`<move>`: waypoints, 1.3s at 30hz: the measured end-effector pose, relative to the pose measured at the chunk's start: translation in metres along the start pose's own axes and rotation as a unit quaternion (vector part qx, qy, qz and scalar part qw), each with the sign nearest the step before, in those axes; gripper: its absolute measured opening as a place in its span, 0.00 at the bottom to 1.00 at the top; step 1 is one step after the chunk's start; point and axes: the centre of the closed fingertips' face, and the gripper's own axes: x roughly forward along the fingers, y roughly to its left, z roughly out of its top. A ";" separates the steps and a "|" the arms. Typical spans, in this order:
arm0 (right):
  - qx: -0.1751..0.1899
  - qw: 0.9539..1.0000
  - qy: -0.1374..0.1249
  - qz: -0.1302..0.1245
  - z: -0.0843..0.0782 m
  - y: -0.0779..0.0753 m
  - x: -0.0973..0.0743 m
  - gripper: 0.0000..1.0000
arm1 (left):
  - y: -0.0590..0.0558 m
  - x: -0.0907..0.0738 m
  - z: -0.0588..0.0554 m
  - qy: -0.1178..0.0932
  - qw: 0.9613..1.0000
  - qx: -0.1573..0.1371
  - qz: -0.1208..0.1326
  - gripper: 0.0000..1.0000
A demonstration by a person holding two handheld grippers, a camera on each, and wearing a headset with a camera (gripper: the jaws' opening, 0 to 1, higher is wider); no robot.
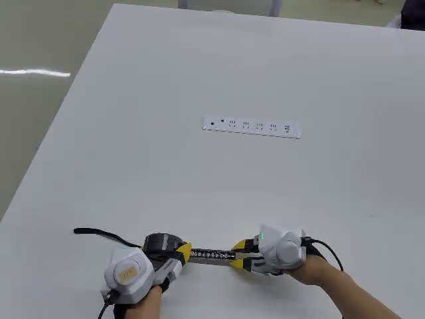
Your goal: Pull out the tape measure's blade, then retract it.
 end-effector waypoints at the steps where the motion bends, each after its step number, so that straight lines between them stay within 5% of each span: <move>1: 0.000 1.000 0.000 0.000 0.000 0.000 0.001 0.12 | 0.000 0.000 0.000 0.000 1.000 0.000 0.000 0.62; 39: -0.001 1.000 -0.009 0.009 0.022 0.003 0.026 0.12 | 0.002 0.002 0.000 0.003 1.000 -0.003 -0.002 0.62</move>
